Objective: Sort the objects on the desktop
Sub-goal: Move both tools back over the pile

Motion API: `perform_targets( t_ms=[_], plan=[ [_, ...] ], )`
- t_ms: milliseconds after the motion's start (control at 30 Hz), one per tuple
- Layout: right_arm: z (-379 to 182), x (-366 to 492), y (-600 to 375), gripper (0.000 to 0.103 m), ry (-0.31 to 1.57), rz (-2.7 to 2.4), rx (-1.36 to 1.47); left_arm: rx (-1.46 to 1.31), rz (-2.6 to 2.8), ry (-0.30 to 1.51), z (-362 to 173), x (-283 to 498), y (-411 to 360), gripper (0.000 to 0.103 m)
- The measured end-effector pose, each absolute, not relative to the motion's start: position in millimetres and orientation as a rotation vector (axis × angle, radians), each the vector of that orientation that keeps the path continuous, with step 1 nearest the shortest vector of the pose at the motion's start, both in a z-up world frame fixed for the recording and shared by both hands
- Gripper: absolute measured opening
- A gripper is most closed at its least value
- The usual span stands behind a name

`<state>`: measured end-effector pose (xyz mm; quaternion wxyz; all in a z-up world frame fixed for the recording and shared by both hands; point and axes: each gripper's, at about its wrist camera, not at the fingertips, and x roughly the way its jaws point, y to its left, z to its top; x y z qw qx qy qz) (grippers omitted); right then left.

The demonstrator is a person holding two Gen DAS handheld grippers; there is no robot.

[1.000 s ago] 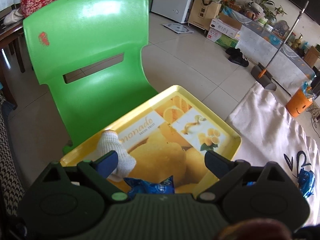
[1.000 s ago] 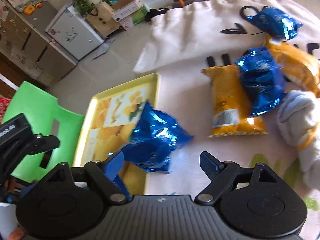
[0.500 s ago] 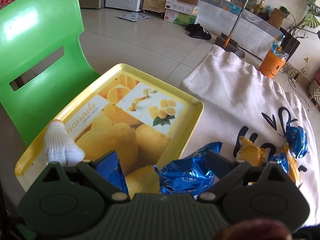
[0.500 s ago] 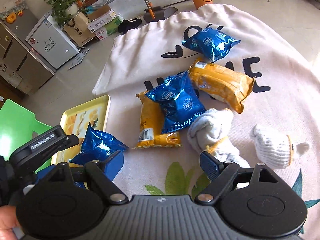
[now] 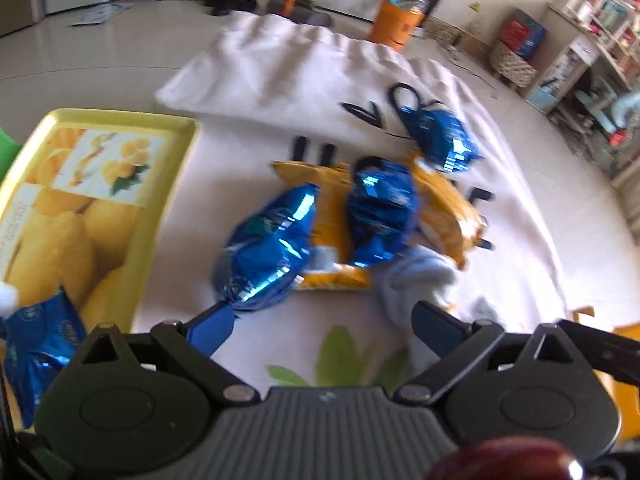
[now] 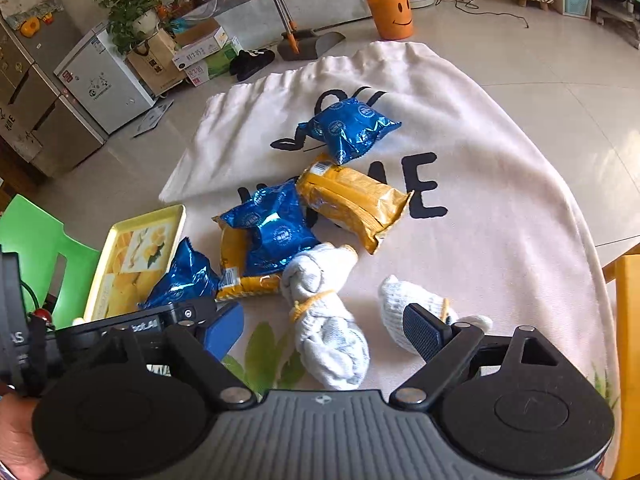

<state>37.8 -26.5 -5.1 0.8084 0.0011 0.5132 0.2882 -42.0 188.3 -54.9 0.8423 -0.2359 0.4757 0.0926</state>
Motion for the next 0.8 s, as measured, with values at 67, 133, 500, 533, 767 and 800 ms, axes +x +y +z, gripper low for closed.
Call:
perform_targets(
  t_ms=[67, 133, 500, 533, 767, 800],
  plan=[
    [-9.0, 44.6, -34.8, 0.088, 1.115, 0.612, 0.004, -0.521, 0.094, 0.992, -45.6, -42.4, 179.9, 0.1],
    [-16.2, 50.7, -40.6, 0.088, 1.138, 0.59, 0.001, -0.484, 0.093, 0.977, -37.6, -41.8, 177.4, 0.102],
    [-42.2, 61.9, -32.6, 0.088, 1.214, 0.618, 0.01, -0.511, 0.28, 1.009, -53.1, -24.8, 223.9, 0.102],
    [-43.6, 60.0, -28.9, 0.088, 1.215, 0.639, 0.003, -0.508, 0.29, 1.018, -56.9, -22.4, 223.8, 0.102],
    [-58.2, 55.3, -13.5, 0.087, 1.24, 0.671, -0.033, -0.473, 0.339, 1.061, -79.2, -11.7, 223.2, 0.102],
    [-59.1, 55.7, -12.5, 0.087, 1.243, 0.674, -0.026, -0.458, 0.347, 1.066, -80.8, -11.0, 222.9, 0.102]
  ],
)
